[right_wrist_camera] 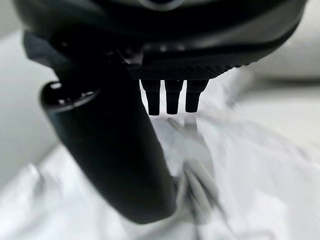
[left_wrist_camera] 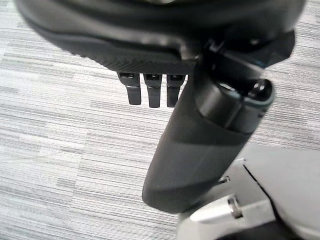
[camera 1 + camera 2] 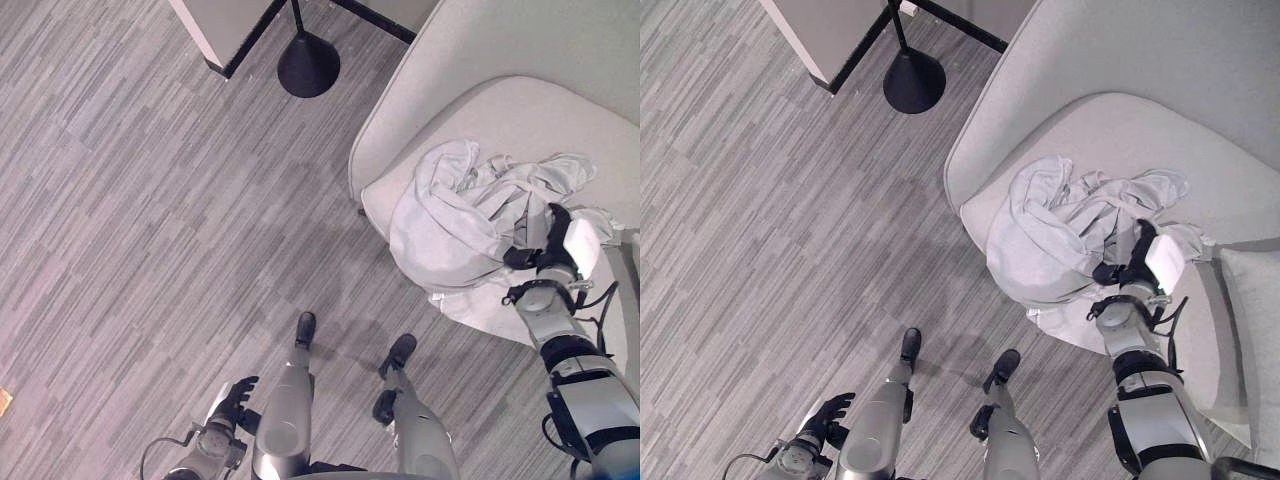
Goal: Hang the clothes on the sofa on the clothes rack.
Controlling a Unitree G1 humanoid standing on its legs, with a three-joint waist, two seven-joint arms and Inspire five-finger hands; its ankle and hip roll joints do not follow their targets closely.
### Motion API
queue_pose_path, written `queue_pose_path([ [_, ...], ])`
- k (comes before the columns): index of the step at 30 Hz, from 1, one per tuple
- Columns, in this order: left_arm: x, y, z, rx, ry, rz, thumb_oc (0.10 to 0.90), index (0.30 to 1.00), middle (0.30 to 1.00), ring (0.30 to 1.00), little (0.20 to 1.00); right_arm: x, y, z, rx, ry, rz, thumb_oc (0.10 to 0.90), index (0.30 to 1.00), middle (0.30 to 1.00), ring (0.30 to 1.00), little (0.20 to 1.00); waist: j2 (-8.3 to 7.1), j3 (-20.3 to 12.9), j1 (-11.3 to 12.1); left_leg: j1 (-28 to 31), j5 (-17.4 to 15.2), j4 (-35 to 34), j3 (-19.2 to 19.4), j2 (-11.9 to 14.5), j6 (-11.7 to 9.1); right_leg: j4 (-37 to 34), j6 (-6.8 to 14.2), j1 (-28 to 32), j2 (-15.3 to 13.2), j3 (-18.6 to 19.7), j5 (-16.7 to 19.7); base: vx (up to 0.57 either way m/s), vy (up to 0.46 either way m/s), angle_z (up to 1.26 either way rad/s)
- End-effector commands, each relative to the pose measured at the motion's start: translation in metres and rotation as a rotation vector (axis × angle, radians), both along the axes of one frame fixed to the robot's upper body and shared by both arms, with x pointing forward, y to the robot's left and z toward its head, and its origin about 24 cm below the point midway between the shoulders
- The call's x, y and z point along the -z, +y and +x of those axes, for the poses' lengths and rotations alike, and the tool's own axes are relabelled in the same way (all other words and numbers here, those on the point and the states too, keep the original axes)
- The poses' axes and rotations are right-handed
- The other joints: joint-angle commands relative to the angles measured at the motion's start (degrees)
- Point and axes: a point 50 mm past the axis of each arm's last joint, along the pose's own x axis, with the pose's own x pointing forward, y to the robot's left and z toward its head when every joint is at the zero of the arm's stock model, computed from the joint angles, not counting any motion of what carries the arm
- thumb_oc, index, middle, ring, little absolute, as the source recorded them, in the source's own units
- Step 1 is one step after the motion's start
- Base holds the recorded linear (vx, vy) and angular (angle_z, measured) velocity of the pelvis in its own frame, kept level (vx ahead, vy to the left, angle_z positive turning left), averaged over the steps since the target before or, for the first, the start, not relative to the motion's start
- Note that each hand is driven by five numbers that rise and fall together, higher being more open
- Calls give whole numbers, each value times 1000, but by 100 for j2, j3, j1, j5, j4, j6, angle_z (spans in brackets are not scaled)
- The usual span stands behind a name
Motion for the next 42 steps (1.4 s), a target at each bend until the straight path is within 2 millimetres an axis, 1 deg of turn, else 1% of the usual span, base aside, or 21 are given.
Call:
queue_pose_path([
  [1,-2,-20,8,98,-35,-16,800,900,900,900,900,-33,-26,5,83,-127,98,800,900,900,900,900,163,-300,105,-480,664,-484,-141,239,-190,1413,399,-219,-521,427,-1191,-53,67,-1],
  [3,-6,-17,14,125,-55,-12,800,900,900,900,900,-41,-37,7,111,-103,204,800,900,900,900,900,240,-244,210,-590,684,-484,-123,178,-175,1654,395,-493,-609,507,-1230,-69,59,-5],
  [4,-7,-16,16,124,-60,-17,800,900,900,900,900,-39,-35,9,89,-84,238,549,524,524,524,524,242,-235,224,-610,684,-484,-103,165,-169,1738,391,-563,-637,541,-1247,-48,26,-10],
  [5,-8,-14,17,125,-60,-21,800,900,900,900,900,-39,-33,11,63,-76,268,400,300,300,300,300,230,-232,220,-616,686,-484,-84,161,-162,1789,386,-602,-654,586,-1265,-26,17,-15],
  [10,-5,-16,14,146,-32,-15,800,900,900,900,900,-27,-17,15,6,-65,331,400,300,300,300,300,176,-229,157,-486,680,-484,-32,172,-153,1807,363,-468,-661,600,-1304,-1,2,-4],
  [14,-3,-14,11,151,-16,2,800,900,900,900,900,-3,0,12,-48,-2,333,400,300,300,300,300,123,-259,65,-362,673,-484,-44,213,-174,1665,353,-254,-602,555,-1274,0,0,0],
  [19,2,-12,5,118,18,24,800,900,900,900,900,21,27,7,-138,13,346,400,300,300,300,300,-68,-357,-62,-194,635,-484,14,298,-221,1395,342,37,-491,565,-1201,-15,-11,2],
  [20,3,-12,2,111,26,23,800,900,900,900,900,26,35,3,-176,-5,345,400,300,300,300,300,-131,-433,-100,-174,743,-484,54,328,-191,1201,313,150,-454,480,-982,20,-32,-3],
  [21,3,-12,1,109,29,23,800,900,900,900,900,26,35,3,-176,-2,345,400,300,300,300,300,-152,-465,-114,-112,606,-484,42,342,-232,1188,353,214,-433,550,-1116,-50,5,-2],
  [22,5,-11,-3,111,41,32,800,900,900,900,900,28,38,1,-186,-11,347,400,300,300,300,300,-169,-505,-118,-105,723,-484,73,347,-194,1082,322,265,-413,455,-935,0,0,0],
  [27,8,-3,-14,97,80,50,800,900,900,900,900,18,44,-6,-254,-132,370,400,300,300,300,300,-365,-869,-217,259,609,-484,170,396,-207,659,352,745,-330,475,-783,81,-3,-4],
  [28,7,2,-13,71,69,47,800,900,900,900,900,-1,46,-4,-298,-237,380,400,300,300,300,300,-465,-1130,-225,526,533,-484,194,397,-213,458,377,1074,-295,460,-734,87,0,-11],
  [29,7,2,-13,71,70,47,800,900,900,900,900,-1,46,-4,-297,-236,381,400,300,300,300,300,-465,-1122,-222,539,530,-484,196,398,-214,446,377,1091,-293,460,-729,121,0,-8],
  [30,5,6,-10,46,55,44,800,900,900,900,900,-19,49,-2,-348,-316,363,400,300,300,300,300,-538,-1283,-221,688,485,-484,219,413,-225,303,388,1280,-259,478,-692,34,-1,-7],
  [31,5,7,-10,47,55,44,800,900,900,900,900,-19,49,-2,-348,-315,363,400,300,300,300,300,-538,-1278,-217,699,483,-484,221,413,-226,293,388,1293,-257,479,-687,56,9,-7],
  [34,-2,10,0,15,1,26,800,900,900,900,900,-54,53,2,-413,-453,316,400,300,300,300,300,-612,-1552,-192,856,437,-484,234,399,-228,85,409,1486,-215,493,-619,50,21,-6],
  [35,-10,13,11,-18,-65,-4,800,900,900,900,900,-84,61,3,-478,-566,278,400,300,300,300,300,-650,-1718,-153,999,353,-484,263,417,-234,50,424,1574,-195,548,-647,54,8,-3],
  [36,-10,13,11,-17,-65,-3,800,900,900,900,900,-84,61,3,-477,-566,278,400,300,300,300,300,-654,-1722,-155,980,378,-484,257,407,-224,42,426,1564,-202,542,-621,58,1,-4],
  [40,-42,17,39,-102,-278,-129,800,900,900,900,900,-138,74,-3,-575,-773,194,400,300,300,300,300,-709,-1967,-56,1192,274,-484,276,429,-224,29,432,1753,-168,585,-689,25,-2,-3],
  [41,-42,18,39,-102,-277,-129,800,900,900,900,900,-138,74,-3,-575,-774,194,400,300,300,300,300,-712,-1966,-61,1176,302,-484,269,420,-214,29,433,1741,-175,579,-664,42,-15,-1],
  [42,-59,19,48,-142,-375,-197,800,900,900,900,900,-164,78,-6,-606,-861,132,400,300,300,300,300,-740,-2068,7,1263,249,-484,273,445,-230,29,427,1836,-146,568,-716,0,0,0],
])
